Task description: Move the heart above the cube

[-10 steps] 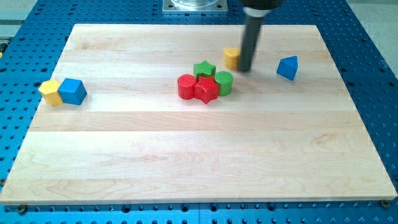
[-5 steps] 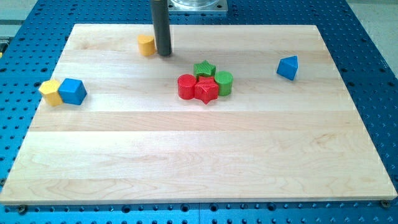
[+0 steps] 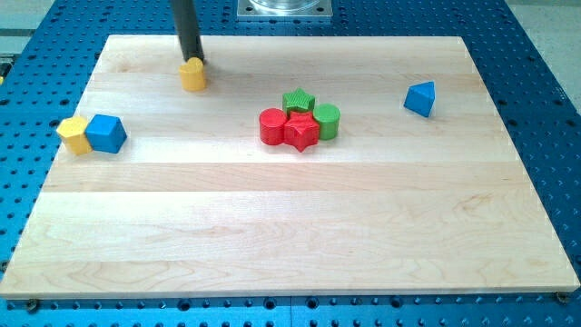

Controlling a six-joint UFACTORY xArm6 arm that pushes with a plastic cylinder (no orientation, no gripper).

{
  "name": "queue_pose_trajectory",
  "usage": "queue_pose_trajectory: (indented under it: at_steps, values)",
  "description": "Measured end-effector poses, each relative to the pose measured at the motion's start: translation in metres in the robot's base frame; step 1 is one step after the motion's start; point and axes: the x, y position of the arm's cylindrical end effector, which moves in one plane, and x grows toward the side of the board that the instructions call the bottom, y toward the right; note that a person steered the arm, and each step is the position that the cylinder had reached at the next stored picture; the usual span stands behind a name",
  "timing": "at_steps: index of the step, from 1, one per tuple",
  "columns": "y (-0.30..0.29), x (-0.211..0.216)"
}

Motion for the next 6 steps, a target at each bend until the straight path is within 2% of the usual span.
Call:
queue_pose_trajectory:
  at_steps: [1, 2, 5, 6]
  values:
    - [-0.007, 0.06]
    - [-0.066, 0.1]
    - [-0.087, 0.116]
    - [-0.013, 0.089]
